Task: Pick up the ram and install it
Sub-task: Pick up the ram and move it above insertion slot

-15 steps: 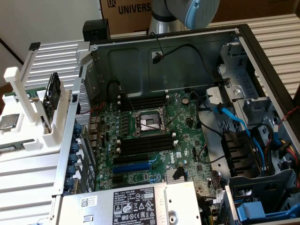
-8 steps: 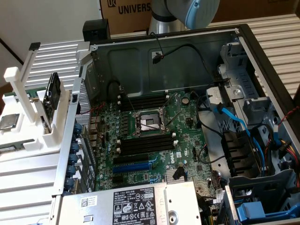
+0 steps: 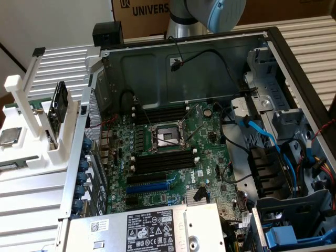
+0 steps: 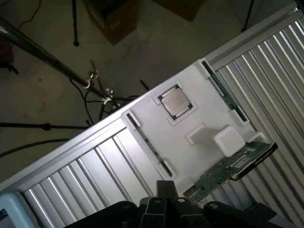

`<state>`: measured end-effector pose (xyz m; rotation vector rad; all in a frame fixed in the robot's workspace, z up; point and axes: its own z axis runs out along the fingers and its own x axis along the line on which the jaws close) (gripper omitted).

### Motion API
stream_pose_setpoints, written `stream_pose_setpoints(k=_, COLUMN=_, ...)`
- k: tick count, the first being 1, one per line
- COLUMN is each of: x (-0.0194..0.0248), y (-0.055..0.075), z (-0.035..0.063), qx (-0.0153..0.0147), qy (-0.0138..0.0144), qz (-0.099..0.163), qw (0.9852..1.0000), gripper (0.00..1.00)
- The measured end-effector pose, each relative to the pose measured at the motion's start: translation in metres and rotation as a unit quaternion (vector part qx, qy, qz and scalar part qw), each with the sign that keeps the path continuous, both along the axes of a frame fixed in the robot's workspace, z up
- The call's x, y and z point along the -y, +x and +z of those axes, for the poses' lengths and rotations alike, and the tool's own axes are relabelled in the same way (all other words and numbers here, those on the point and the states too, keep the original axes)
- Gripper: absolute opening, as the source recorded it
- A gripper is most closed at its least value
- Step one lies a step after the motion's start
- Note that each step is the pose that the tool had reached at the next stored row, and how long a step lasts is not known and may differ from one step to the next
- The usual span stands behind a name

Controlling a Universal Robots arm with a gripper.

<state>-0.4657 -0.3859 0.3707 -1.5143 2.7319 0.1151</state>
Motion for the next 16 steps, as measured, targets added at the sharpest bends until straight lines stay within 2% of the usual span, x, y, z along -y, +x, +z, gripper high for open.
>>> stream_pose_setpoints(k=2, x=0.0000, y=0.000, z=-0.0022, qx=0.0000, qy=0.0000, qz=0.018, qw=0.9998, gripper=0.10)
stream_pose_setpoints(k=3, x=0.0000, y=0.000, z=-0.0047, qx=0.0000, qy=0.0000, qz=0.036, qw=0.9993, gripper=0.10)
stream_pose_setpoints(k=5, x=0.0000, y=0.000, z=-0.0076, qx=0.0000, qy=0.0000, qz=0.054, qw=0.9985, gripper=0.10)
stream_pose_setpoints(k=8, x=-0.0001, y=0.000, z=-0.0128, qx=0.0012, qy=-0.0001, qz=0.089, qw=0.9960, gripper=0.10)
stream_pose_setpoints(k=10, x=-0.0002, y=0.000, z=-0.0155, qx=0.0065, qy=-0.0006, qz=0.102, qw=0.9948, gripper=0.10)
stream_pose_setpoints(k=16, x=-0.0003, y=-0.001, z=-0.0207, qx=0.0218, qy=-0.0020, qz=0.112, qw=0.9935, gripper=0.10)
